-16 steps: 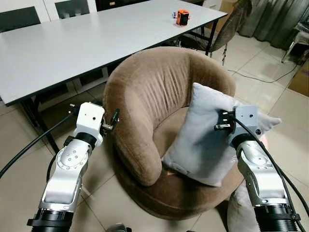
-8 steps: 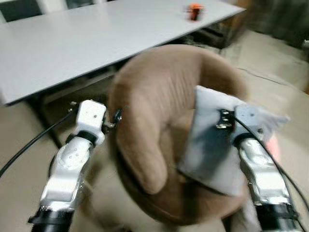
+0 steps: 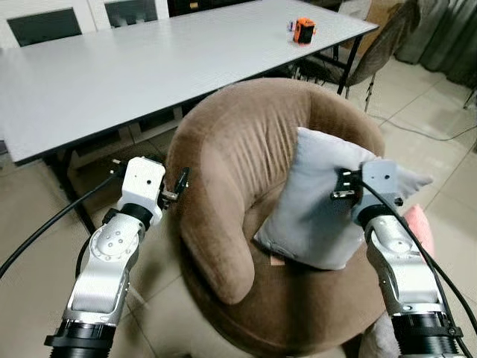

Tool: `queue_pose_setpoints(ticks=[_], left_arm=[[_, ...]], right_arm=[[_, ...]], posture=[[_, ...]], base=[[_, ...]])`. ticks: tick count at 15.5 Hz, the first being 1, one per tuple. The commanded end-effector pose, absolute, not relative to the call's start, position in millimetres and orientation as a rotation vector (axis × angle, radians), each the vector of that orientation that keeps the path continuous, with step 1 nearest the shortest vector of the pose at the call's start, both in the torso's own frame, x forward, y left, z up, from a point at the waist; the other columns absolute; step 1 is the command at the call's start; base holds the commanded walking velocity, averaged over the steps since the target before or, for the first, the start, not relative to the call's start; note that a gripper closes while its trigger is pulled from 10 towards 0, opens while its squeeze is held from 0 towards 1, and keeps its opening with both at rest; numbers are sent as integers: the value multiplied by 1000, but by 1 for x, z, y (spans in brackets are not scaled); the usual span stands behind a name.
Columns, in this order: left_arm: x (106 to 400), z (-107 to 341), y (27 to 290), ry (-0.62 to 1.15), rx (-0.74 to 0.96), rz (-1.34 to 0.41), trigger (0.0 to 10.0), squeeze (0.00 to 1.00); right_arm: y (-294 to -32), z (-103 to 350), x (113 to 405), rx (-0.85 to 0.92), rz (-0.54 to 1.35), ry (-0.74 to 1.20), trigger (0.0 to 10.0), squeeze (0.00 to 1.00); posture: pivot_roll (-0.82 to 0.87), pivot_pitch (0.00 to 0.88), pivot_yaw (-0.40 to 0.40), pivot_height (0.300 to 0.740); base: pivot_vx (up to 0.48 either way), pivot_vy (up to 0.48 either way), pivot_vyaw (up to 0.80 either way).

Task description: Move the pillow to the sofa from floor

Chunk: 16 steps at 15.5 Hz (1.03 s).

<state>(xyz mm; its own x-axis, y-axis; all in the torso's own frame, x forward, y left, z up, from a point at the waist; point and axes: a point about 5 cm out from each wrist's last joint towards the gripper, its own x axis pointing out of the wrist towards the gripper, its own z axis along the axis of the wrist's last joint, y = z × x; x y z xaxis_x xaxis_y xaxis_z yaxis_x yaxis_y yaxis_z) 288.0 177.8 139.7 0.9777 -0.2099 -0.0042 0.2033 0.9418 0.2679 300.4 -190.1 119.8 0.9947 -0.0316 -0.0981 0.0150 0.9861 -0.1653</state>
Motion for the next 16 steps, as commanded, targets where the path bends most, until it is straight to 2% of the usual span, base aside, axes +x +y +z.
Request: queue_pose_setpoints(ticks=[1, 9, 13, 16], left_arm=[[288, 140, 178, -27, 283, -211, 10000, 0], [286, 135, 174, -1, 286, -241, 10000, 0], [283, 129, 157, 32, 311, -406, 10000, 0], [280, 130, 147, 26, 309, -489, 10000, 0]], right_arm=[[-192, 131, 302, -169, -32, 50, 10000, 0], [-197, 127, 310, -202, -27, 76, 10000, 0], [-210, 133, 335, -292, 58, 78, 10000, 0], [-210, 138, 353, -372, 175, 73, 10000, 0]], posture=[[17, 7, -23, 740], [17, 26, -32, 740], [20, 54, -34, 740], [21, 86, -27, 740]], base=[[0, 0, 0], [0, 0, 0], [0, 0, 0], [0, 0, 0]])
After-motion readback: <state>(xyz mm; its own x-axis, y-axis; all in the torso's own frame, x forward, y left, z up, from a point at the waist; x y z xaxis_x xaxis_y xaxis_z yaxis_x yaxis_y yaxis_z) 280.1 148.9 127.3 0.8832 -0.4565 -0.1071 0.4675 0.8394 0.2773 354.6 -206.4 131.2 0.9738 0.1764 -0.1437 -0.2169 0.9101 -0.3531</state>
